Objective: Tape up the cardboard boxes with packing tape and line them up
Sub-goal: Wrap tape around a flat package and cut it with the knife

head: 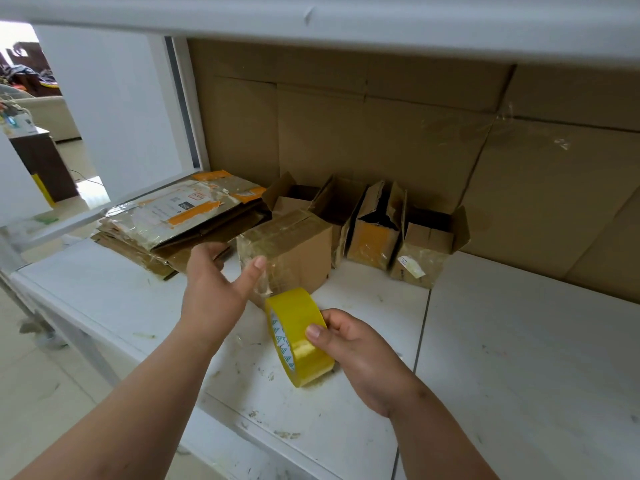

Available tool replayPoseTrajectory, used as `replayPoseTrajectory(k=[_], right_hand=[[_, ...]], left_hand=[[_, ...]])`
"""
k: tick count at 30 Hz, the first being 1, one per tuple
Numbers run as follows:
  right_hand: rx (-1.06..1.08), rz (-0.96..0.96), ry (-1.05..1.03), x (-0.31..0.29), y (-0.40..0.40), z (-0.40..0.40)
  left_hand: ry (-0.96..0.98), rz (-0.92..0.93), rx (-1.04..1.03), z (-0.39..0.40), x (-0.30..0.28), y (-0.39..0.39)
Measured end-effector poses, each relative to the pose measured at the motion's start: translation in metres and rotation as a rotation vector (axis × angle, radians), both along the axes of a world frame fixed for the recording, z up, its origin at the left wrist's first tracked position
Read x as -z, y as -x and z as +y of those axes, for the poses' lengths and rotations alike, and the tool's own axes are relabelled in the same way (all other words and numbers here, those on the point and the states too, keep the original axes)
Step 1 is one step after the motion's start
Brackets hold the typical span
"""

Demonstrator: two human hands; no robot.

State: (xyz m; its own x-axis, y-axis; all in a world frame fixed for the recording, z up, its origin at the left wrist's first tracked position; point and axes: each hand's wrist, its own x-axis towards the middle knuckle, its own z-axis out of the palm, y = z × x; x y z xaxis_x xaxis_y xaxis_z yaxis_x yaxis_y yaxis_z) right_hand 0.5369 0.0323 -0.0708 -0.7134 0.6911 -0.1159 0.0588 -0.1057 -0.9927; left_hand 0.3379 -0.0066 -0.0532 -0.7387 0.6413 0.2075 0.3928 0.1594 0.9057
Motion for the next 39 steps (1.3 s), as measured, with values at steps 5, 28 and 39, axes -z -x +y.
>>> replayPoseTrajectory(k=[5, 28, 39], right_hand=[[-0.004, -0.011, 0.001, -0.003, -0.001, 0.001], [0.285, -0.641, -0.632, -0.007, -0.034, 0.04], [0.071, -0.723, -0.913, -0.067, 0.018, 0.035]], left_hand=[[0.018, -0.424, 0.032, -0.018, 0.011, -0.023], [-0.077, -0.796, 0.301, -0.025, 0.006, -0.048], [-0.103, -0.795, 0.259, -0.022, 0.012, -0.054]])
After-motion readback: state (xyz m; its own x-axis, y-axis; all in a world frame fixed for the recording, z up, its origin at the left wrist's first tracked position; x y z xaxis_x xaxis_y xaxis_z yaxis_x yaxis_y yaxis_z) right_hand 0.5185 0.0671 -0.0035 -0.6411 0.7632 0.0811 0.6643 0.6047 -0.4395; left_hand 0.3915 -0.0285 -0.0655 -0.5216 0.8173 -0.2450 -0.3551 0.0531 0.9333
